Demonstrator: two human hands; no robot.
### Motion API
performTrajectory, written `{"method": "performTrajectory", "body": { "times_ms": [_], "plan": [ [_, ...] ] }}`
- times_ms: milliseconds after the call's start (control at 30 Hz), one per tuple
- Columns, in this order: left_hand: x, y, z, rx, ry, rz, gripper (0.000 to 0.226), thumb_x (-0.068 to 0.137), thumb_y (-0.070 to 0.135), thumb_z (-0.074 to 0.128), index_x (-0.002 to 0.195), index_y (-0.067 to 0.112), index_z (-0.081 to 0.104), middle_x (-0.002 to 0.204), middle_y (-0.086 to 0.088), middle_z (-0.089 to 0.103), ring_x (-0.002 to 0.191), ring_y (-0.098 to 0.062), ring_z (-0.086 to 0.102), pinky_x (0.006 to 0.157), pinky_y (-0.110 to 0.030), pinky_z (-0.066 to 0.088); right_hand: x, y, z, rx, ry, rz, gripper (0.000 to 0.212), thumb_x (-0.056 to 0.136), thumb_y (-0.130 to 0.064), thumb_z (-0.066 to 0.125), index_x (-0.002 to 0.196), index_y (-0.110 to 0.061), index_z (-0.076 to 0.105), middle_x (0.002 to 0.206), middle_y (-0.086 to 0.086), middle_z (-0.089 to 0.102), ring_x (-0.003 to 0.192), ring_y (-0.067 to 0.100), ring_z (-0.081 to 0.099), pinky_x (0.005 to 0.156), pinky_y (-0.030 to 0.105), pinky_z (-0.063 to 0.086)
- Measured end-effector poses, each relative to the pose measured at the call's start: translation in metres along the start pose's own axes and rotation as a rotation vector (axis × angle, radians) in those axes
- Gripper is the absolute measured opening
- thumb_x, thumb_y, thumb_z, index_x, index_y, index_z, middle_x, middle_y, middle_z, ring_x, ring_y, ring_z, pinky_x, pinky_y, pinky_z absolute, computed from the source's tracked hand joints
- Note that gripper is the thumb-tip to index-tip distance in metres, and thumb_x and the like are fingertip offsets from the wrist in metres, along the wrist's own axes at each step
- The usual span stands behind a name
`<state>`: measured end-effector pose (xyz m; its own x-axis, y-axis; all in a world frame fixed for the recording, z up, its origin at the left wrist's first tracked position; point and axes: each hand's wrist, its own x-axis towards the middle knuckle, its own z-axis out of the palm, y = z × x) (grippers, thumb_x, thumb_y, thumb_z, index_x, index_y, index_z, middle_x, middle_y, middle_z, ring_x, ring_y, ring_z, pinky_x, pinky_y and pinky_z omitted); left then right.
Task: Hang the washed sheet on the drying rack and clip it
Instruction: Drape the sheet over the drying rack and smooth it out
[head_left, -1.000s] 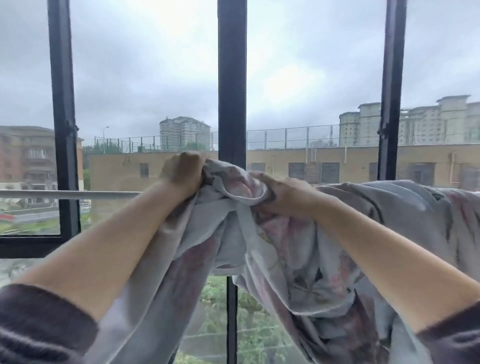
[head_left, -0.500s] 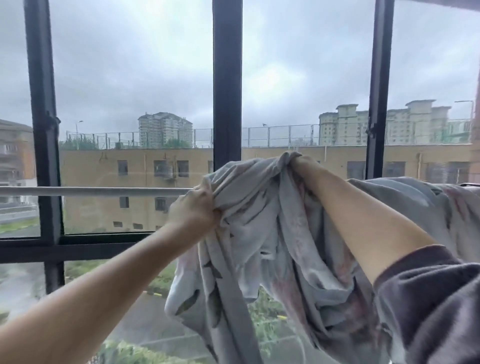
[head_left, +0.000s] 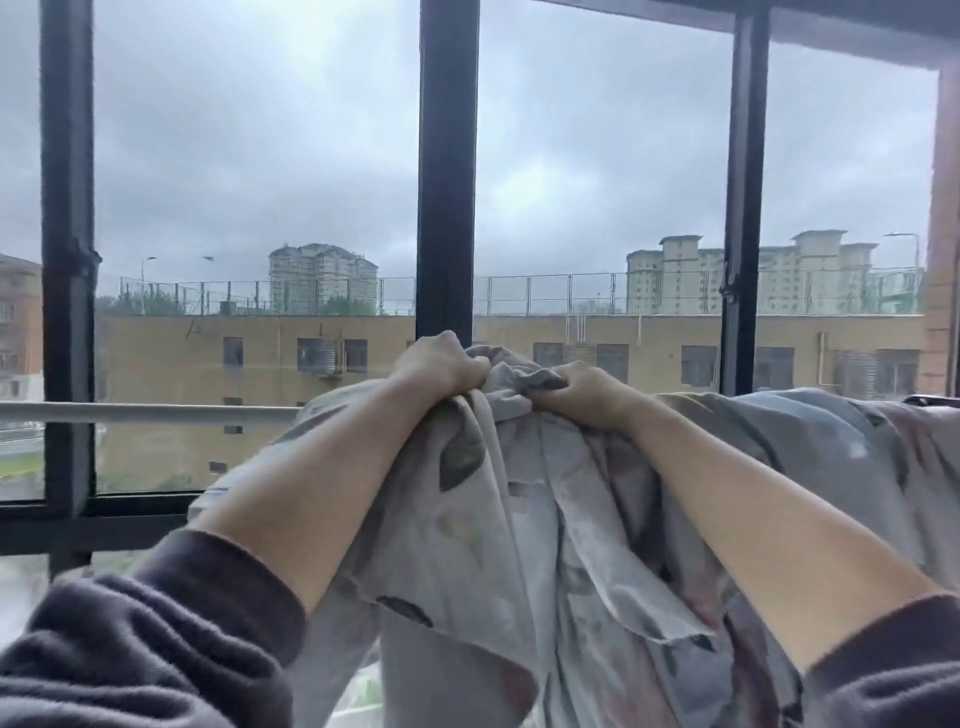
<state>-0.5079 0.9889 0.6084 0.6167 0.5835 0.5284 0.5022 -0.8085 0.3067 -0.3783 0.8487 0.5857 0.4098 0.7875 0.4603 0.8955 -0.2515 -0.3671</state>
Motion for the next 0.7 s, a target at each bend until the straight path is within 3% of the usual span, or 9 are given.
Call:
{"method": "performTrajectory", "body": {
  "times_ms": [67, 167, 233, 300, 367, 467, 567, 700],
  "plan": [
    [-0.015, -0.005, -0.002, 0.019, -0.079, 0.030, 0.056, 0.087, 0.057, 0.039, 0.123, 0.015, 0.046, 0.125, -0.011, 0.057, 0.109, -0.027, 0.054, 0.090, -0.038, 0.043, 0.000, 0.001, 0.001, -0.018, 0.029, 0.044, 0.026, 0.078, -0.056, 0.058, 0.087, -0.034, 0.069, 0.099, -0.002, 0.071, 0.097, 0.019, 0.063, 0.087, 0.034, 0.050],
    [-0.047, -0.017, -0.002, 0.164, -0.073, 0.113, 0.083, 0.075, 0.080, 0.029, 0.140, 0.028, 0.023, 0.134, -0.008, 0.050, 0.120, -0.029, 0.048, 0.097, -0.048, 0.039, -0.001, -0.003, 0.006, -0.019, 0.113, 0.094, 0.039, 0.061, -0.063, 0.047, 0.083, -0.037, 0.067, 0.095, -0.003, 0.071, 0.095, 0.021, 0.064, 0.088, 0.039, 0.051],
    [-0.067, -0.019, 0.000, 0.302, -0.053, 0.099, 0.100, 0.070, 0.084, 0.039, 0.148, 0.035, 0.000, 0.140, -0.009, 0.041, 0.127, -0.031, 0.041, 0.100, -0.053, 0.036, -0.001, -0.006, 0.006, -0.019, 0.165, 0.115, 0.039, 0.062, -0.060, 0.044, 0.083, -0.035, 0.065, 0.094, -0.002, 0.071, 0.093, 0.022, 0.064, 0.086, 0.039, 0.052],
    [-0.082, -0.017, 0.005, 0.426, -0.010, 0.091, 0.105, 0.072, 0.077, 0.048, 0.149, 0.032, -0.008, 0.139, -0.012, 0.037, 0.126, -0.033, 0.040, 0.099, -0.052, 0.037, -0.001, -0.009, 0.007, 0.000, 0.187, 0.128, 0.038, 0.064, -0.058, 0.044, 0.084, -0.032, 0.064, 0.096, -0.001, 0.070, 0.094, 0.024, 0.063, 0.086, 0.038, 0.051],
    [-0.087, -0.019, 0.009, 0.520, 0.111, 0.159, 0.087, 0.082, 0.059, 0.051, 0.148, 0.027, 0.004, 0.129, -0.013, 0.043, 0.115, -0.032, 0.048, 0.092, -0.046, 0.041, -0.003, -0.010, 0.008, -0.008, 0.185, 0.137, 0.041, 0.065, -0.058, 0.044, 0.090, -0.032, 0.063, 0.101, -0.001, 0.069, 0.097, 0.024, 0.062, 0.087, 0.038, 0.050],
    [-0.079, -0.028, 0.008, 0.561, 0.293, 0.420, 0.049, 0.087, 0.028, 0.050, 0.132, 0.022, 0.032, 0.106, -0.009, 0.055, 0.089, -0.028, 0.059, 0.075, -0.036, 0.046, -0.007, -0.003, 0.008, -0.061, 0.123, 0.099, 0.059, 0.066, -0.064, 0.044, 0.115, -0.035, 0.060, 0.113, -0.005, 0.067, 0.105, 0.021, 0.060, 0.095, 0.040, 0.047],
    [-0.061, -0.035, -0.013, 0.338, 0.133, 0.521, 0.037, 0.085, 0.022, 0.049, 0.121, 0.028, 0.043, 0.093, -0.006, 0.062, 0.076, -0.025, 0.060, 0.063, -0.030, 0.042, -0.014, 0.004, -0.002, 0.019, 0.031, 0.022, 0.063, 0.069, -0.073, 0.053, 0.125, -0.044, 0.052, 0.123, -0.012, 0.061, 0.111, 0.013, 0.057, 0.101, 0.038, 0.042],
    [-0.036, -0.034, -0.033, -0.075, -0.159, 0.392, 0.032, 0.082, 0.021, 0.056, 0.112, 0.031, 0.056, 0.090, -0.001, 0.065, 0.085, -0.017, 0.060, 0.065, -0.021, 0.044, -0.021, -0.001, -0.009, 0.072, -0.092, -0.034, 0.065, 0.079, -0.065, 0.059, 0.136, -0.057, 0.029, 0.130, -0.017, 0.051, 0.116, 0.009, 0.051, 0.105, 0.030, 0.038]
  ]
}}
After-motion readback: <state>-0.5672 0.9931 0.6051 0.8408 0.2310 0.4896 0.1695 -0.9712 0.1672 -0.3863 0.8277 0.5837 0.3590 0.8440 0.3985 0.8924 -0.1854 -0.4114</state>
